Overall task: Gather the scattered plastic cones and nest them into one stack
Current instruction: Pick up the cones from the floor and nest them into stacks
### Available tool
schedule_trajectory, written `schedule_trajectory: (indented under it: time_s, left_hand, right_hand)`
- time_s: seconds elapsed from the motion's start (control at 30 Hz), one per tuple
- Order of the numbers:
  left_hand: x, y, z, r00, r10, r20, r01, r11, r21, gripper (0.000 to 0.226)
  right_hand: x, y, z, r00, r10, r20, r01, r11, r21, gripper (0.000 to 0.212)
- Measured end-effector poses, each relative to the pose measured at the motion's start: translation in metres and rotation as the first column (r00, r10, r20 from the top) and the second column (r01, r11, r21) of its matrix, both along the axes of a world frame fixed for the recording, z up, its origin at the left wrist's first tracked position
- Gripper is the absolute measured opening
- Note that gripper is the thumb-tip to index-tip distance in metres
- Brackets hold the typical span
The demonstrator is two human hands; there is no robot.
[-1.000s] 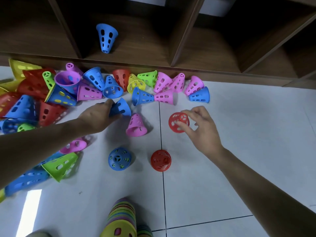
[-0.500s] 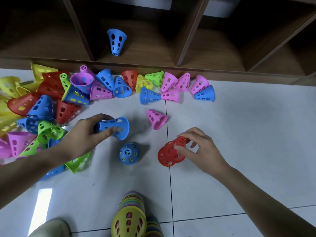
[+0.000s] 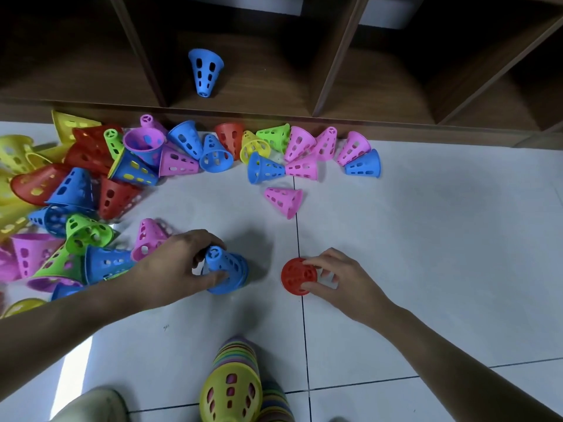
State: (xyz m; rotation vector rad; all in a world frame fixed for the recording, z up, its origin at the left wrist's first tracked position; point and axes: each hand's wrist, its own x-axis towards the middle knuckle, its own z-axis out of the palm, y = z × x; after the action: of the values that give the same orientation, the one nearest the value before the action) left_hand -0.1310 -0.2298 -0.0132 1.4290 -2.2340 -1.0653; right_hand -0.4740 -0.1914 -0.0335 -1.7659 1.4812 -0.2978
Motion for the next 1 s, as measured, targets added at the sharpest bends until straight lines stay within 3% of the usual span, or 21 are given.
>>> schedule_trajectory:
  time_s: [0.2, 0.33, 0.47, 0.67, 0.77, 0.83, 0.9, 1.0]
  left_hand:
    - [-0.001, 0.004, -0.009, 0.99, -0.112, 0.081, 0.11, 0.994, 0.027, 0.045]
    - [0.006, -0.003, -0.014, 0.988, -0.138, 0.073, 0.137, 0.99, 0.02, 0.042]
    - [0.02, -0.018, -0.011, 0.961, -0.227, 0.157, 0.233, 0.972, -0.019, 0.049]
    - [0.051, -0.061, -0.02, 0.969, -0.006, 0.247, 0.049, 0.984, -0.171, 0.047]
    - [0.056, -0.089, -0.029, 0.95, 0.124, 0.286, -0.073, 0.981, -0.182, 0.044]
    - [0.053, -0.11, -0.033, 0.936, 0.163, 0.312, -0.121, 0.981, -0.15, 0.056]
    - [0.044, -0.131, -0.033, 0.925, 0.167, 0.342, -0.144, 0.985, -0.091, 0.066]
    - [0.025, -0.158, -0.029, 0.901, 0.112, 0.42, -0.097, 0.994, -0.056, 0.079]
  right_hand:
    - [0.002, -0.019, 0.002, 0.983, -0.15, 0.106, 0.146, 0.988, 0.043, 0.009]
    - [0.013, -0.037, 0.004, 0.969, -0.215, 0.125, 0.212, 0.977, 0.039, 0.007]
    - [0.023, -0.052, 0.005, 0.966, -0.221, 0.137, 0.214, 0.975, 0.064, 0.008]
    - [0.037, -0.066, -0.003, 0.969, -0.22, 0.114, 0.222, 0.975, -0.002, 0.007]
    - [0.056, -0.074, -0.01, 0.971, -0.239, 0.032, 0.241, 0.964, -0.109, 0.022]
    - [0.074, -0.08, -0.011, 0.98, -0.183, -0.078, 0.165, 0.966, -0.199, 0.043]
    - [0.094, -0.087, -0.012, 0.96, -0.012, -0.281, -0.067, 0.961, -0.27, 0.062]
    - [0.114, -0.096, -0.016, 0.87, 0.16, -0.467, -0.29, 0.931, -0.22, 0.067]
